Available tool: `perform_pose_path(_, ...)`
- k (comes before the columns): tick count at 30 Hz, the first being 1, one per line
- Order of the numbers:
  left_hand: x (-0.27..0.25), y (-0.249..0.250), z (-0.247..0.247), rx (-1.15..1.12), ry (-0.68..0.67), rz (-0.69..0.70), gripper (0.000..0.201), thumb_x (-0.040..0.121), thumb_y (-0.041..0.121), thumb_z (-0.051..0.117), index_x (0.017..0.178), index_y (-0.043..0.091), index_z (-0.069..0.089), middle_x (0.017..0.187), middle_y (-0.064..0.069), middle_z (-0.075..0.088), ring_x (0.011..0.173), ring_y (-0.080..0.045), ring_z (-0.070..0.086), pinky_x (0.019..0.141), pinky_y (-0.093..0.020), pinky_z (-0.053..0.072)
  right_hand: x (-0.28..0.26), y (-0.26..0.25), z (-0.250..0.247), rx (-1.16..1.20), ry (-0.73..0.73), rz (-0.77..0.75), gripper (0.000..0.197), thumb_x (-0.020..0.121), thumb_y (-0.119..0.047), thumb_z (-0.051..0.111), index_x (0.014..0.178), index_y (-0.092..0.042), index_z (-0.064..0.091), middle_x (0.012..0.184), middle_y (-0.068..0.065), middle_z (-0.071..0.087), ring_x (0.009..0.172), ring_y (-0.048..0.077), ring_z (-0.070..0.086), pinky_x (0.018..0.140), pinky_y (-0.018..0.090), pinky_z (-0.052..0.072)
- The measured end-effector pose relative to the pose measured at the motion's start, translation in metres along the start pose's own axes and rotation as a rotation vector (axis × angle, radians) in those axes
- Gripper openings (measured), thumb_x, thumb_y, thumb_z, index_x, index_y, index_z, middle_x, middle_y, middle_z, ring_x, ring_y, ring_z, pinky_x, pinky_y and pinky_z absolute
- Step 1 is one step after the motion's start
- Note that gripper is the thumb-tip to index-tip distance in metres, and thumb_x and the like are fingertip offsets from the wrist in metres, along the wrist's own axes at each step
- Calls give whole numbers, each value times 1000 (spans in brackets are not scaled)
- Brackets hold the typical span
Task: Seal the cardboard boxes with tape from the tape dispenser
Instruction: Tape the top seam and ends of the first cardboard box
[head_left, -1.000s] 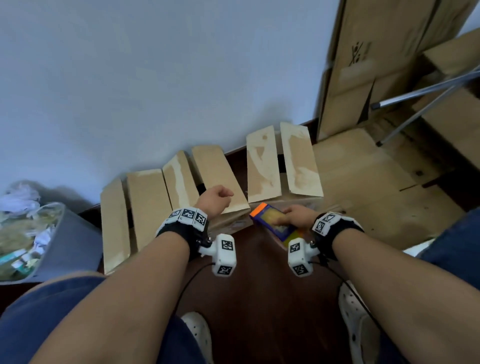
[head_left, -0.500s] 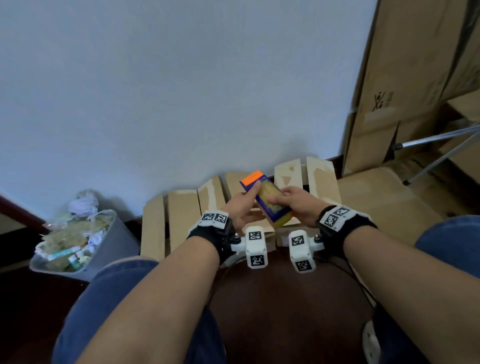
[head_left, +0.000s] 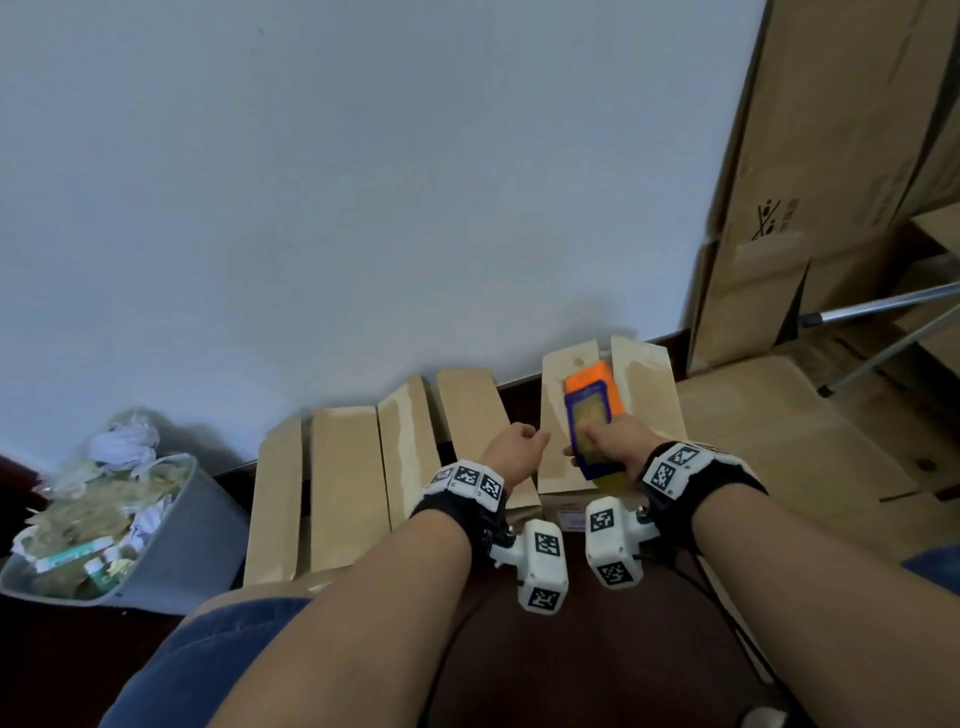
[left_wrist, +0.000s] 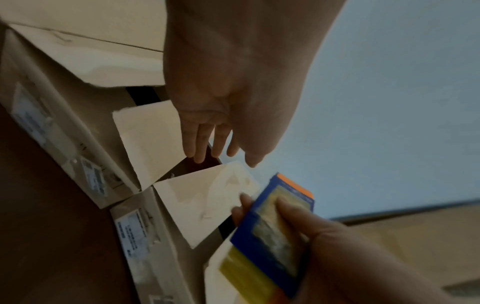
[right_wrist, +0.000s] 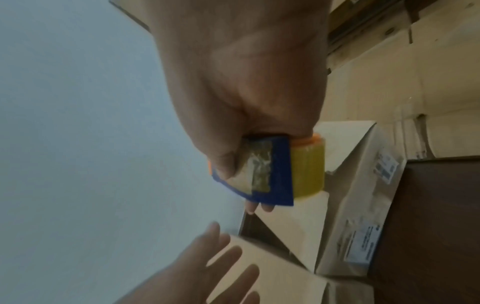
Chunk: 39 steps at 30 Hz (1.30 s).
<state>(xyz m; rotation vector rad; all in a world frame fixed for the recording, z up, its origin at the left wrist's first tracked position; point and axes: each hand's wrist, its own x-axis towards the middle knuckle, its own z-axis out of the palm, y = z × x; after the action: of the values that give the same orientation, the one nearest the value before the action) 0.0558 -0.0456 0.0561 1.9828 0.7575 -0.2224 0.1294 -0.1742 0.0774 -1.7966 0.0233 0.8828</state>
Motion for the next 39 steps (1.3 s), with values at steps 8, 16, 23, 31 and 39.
perform_pose_path(8, 47, -10, 22, 525, -34, 171, 48, 100, 31, 45, 141, 6, 42, 149, -10, 37, 132, -24, 42, 108, -34, 34, 48, 22, -46, -537, 392, 66, 47, 97, -22, 46, 132, 9, 44, 115, 22, 61, 106, 36, 59, 80, 34, 44)
perform_pose_path(16, 72, -32, 51, 686, -131, 126, 58, 94, 32, 53, 147, 25, 31, 161, -10, 0, 140, -34, 30, 113, -40, 31, 86, 87, -54, -698, 347, 231, 62, 100, -17, 35, 150, 4, 5, 132, 23, 52, 119, 37, 53, 96, 44, 44)
perform_pose_path(23, 80, -49, 68, 914, -299, 75, 66, 92, 24, 53, 147, 43, 22, 157, -5, 8, 130, -40, 39, 109, -42, 37, 82, 107, -74, -771, 244, 170, 47, 100, -17, 40, 144, -4, 33, 136, 14, 49, 121, 32, 51, 96, 36, 41)
perform_pose_path(31, 70, -45, 76, 1219, -414, 69, 73, 97, 27, 52, 150, 46, 5, 160, -10, -8, 146, -35, 8, 117, -49, 18, 76, 112, -87, -886, 239, 136, 11, 96, -20, 46, 95, -10, 49, 105, 18, 62, 95, 32, 60, 73, 33, 42)
perform_pose_path(39, 65, -43, 79, 1187, -527, -9, 78, 97, 18, 52, 149, 47, 2, 158, -8, -22, 138, -34, 33, 104, -36, 44, 64, 119, -84, -778, 191, 241, 20, 95, -17, 49, 106, 0, 52, 88, 15, 57, 74, 27, 56, 59, 27, 40)
